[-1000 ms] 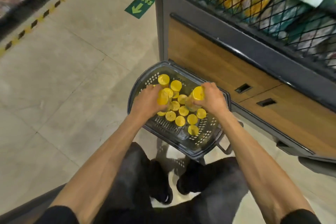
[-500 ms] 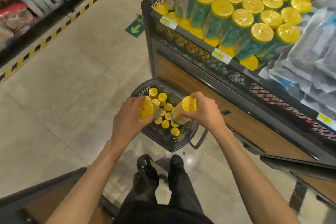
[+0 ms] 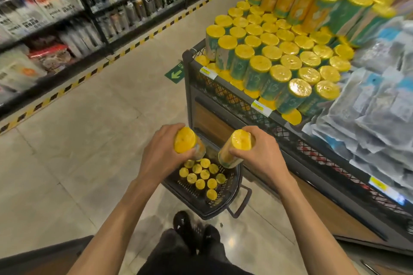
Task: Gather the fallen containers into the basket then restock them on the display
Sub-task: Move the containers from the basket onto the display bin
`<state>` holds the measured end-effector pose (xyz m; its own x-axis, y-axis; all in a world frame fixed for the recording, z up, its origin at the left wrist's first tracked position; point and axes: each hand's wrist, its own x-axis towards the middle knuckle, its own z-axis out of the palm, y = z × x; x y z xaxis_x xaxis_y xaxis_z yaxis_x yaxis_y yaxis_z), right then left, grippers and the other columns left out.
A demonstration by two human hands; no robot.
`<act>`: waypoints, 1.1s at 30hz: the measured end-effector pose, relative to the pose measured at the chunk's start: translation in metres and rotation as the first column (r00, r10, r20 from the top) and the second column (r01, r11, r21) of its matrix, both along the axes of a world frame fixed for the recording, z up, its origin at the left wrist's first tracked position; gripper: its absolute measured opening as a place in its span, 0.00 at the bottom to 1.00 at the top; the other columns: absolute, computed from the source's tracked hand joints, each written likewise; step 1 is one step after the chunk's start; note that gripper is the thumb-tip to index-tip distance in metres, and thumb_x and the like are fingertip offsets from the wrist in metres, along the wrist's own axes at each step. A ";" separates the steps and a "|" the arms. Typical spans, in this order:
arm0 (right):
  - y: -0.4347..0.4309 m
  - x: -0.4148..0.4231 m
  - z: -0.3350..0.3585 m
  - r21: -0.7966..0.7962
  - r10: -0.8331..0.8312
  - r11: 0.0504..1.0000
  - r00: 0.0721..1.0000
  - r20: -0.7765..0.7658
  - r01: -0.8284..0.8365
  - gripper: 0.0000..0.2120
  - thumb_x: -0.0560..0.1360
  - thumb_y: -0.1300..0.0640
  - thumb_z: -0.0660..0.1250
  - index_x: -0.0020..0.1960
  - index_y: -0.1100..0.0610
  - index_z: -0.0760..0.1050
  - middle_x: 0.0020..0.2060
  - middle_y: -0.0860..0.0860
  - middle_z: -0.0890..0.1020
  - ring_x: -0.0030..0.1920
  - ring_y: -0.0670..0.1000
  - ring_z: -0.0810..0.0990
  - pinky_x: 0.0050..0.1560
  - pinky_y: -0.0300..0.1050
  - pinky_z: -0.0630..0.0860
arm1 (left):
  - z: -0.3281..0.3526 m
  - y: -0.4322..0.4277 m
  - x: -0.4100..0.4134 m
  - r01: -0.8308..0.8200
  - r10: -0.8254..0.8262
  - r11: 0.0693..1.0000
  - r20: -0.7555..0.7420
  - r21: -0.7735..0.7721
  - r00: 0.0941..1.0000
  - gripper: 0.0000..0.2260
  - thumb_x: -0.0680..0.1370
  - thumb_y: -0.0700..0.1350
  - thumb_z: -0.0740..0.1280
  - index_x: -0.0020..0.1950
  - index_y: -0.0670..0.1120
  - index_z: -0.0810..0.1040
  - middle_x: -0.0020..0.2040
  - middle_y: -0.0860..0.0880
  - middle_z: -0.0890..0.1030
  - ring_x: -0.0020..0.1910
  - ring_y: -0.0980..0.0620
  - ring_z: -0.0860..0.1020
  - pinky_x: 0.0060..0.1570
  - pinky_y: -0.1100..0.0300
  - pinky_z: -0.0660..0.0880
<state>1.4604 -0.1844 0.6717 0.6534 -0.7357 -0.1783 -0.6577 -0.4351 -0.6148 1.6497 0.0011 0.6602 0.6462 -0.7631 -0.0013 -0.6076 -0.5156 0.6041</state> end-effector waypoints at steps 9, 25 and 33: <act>-0.037 0.015 0.039 -0.143 -0.104 0.985 0.991 -0.080 0.092 0.37 0.65 0.39 0.76 0.69 0.53 0.71 0.60 0.53 0.80 0.57 0.54 0.79 0.48 0.48 0.75 | 0.035 -0.073 0.033 0.213 -0.213 0.977 0.137 0.015 0.967 0.31 0.68 0.63 0.73 0.68 0.56 0.70 0.61 0.53 0.75 0.59 0.50 0.74 0.49 0.53 0.73; -0.177 -0.032 0.080 -0.150 -0.328 0.925 0.933 0.147 0.349 0.38 0.63 0.38 0.78 0.68 0.52 0.73 0.62 0.51 0.79 0.60 0.53 0.78 0.50 0.44 0.72 | 0.083 -0.251 -0.010 0.357 -0.347 0.931 0.128 -0.070 0.929 0.30 0.69 0.60 0.74 0.68 0.51 0.73 0.64 0.50 0.76 0.63 0.48 0.74 0.55 0.52 0.72; -0.321 -0.073 0.093 -0.210 -0.264 0.935 0.955 0.133 0.287 0.39 0.64 0.37 0.77 0.69 0.53 0.72 0.62 0.54 0.79 0.61 0.56 0.77 0.53 0.51 0.76 | 0.103 -0.386 -0.041 0.353 -0.345 0.934 0.122 -0.050 0.931 0.34 0.69 0.64 0.73 0.71 0.52 0.71 0.67 0.49 0.74 0.64 0.46 0.73 0.57 0.49 0.73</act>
<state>1.3877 -0.5058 0.7650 0.4254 -0.9024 0.0686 -0.7111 -0.3802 -0.5915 1.6090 -0.3853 0.7635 0.3320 -0.9361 0.1162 -0.8060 -0.2175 0.5505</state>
